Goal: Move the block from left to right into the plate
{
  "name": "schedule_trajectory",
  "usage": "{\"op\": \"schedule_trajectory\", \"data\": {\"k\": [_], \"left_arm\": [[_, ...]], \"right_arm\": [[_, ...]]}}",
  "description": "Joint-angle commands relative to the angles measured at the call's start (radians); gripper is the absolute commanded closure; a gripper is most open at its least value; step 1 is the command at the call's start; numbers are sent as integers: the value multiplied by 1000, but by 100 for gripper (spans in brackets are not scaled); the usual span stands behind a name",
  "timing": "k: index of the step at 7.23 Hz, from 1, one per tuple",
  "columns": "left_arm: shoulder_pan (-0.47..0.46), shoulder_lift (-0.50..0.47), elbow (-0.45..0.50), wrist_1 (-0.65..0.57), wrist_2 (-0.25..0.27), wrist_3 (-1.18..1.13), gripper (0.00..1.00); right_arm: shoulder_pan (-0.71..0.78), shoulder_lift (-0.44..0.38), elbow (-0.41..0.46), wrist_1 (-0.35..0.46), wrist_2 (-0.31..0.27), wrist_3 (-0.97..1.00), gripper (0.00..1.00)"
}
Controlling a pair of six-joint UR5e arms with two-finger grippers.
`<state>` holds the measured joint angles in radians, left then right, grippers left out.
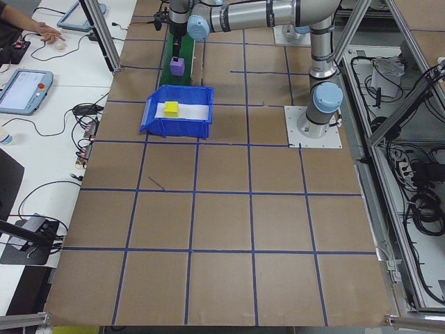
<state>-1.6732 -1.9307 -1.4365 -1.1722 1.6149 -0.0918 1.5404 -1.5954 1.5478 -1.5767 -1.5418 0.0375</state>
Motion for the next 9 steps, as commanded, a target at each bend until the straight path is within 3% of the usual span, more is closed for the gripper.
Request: {"op": "schedule_trajectory", "data": {"k": [1, 3, 6, 9], "left_arm": [[129, -11, -2, -29, 10, 140, 0], [188, -104, 11, -15, 7, 194, 0], [239, -174, 19, 41, 5, 234, 0], [251, -200, -7, 45, -35, 233, 0]], "right_arm": [[0, 2, 0, 0, 0, 1, 0], [1, 2, 0, 0, -1, 1, 0], [1, 2, 0, 0, -1, 1, 0], [1, 0, 0, 0, 0, 1, 0]]}}
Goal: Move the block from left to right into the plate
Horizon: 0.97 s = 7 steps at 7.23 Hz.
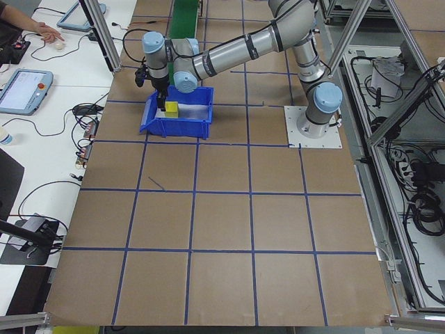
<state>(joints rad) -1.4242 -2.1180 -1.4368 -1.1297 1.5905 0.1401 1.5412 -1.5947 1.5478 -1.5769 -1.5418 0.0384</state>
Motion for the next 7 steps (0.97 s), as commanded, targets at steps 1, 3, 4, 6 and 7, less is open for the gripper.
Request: {"op": "schedule_trajectory", "data": {"k": [1, 3, 4, 6, 7], "left_arm": [[2, -20, -11, 4, -12, 1, 0], [16, -40, -34, 25, -29, 25, 0], [19, -43, -42, 24, -30, 26, 9], [22, -27, -44, 21, -32, 32, 64], [22, 8, -30, 5, -27, 30, 68]], "right_arm": [[0, -1, 0, 0, 0, 0, 0], [0, -1, 0, 0, 0, 0, 0], [0, -1, 0, 0, 0, 0, 0], [0, -1, 0, 0, 0, 0, 0], [0, -1, 0, -2, 0, 0, 0]]}}
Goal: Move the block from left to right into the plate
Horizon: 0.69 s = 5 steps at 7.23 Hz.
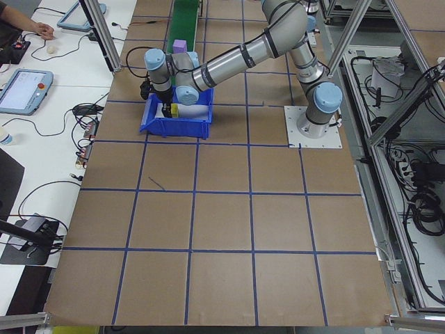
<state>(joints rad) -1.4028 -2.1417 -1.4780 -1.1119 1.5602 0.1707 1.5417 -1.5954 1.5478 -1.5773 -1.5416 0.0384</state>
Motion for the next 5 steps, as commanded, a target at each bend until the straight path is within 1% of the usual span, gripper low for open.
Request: {"op": "schedule_trajectory", "data": {"k": [1, 2, 3, 4, 5], "left_arm": [[-2, 89, 18, -119, 1, -17, 68], [-10, 164, 16, -187, -2, -19, 68], [-39, 221, 18, -244, 0, -52, 68], [-98, 253, 18, -246, 9, -109, 68], [-161, 255, 21, -229, 12, -181, 68]], "right_arm": [[0, 0, 0, -1, 0, 0, 0], [0, 0, 0, -1, 0, 0, 0], [0, 0, 0, 0, 0, 0, 0], [0, 0, 0, -1, 0, 0, 0], [0, 2, 0, -1, 0, 0, 0]]}}
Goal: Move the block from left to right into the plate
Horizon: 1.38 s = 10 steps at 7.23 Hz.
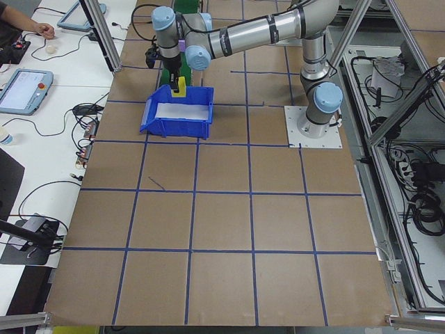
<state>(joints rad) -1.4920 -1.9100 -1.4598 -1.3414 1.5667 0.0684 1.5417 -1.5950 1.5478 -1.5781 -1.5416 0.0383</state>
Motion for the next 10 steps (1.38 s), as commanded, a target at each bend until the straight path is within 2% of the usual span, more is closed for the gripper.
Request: {"op": "schedule_trajectory", "data": {"k": [1, 2, 5, 7, 8, 10], "left_arm": [[-121, 13, 4, 31, 4, -154, 68], [-151, -6, 6, 42, 9, -163, 68], [-234, -139, 9, 217, 7, -206, 68], [-234, -164, 9, 264, 13, -161, 68], [-234, -184, 27, 274, 18, -150, 57], [-234, -196, 15, 275, 18, -153, 21]], "right_arm": [[0, 0, 0, 0, 0, 0, 0], [0, 0, 0, 1, 0, 0, 0], [-2, 0, 0, 3, -2, 0, 0], [-2, 0, 0, 3, -2, -2, 0], [0, 0, 0, 1, 0, 0, 0], [2, 0, 0, 0, 0, 2, 0]]}}
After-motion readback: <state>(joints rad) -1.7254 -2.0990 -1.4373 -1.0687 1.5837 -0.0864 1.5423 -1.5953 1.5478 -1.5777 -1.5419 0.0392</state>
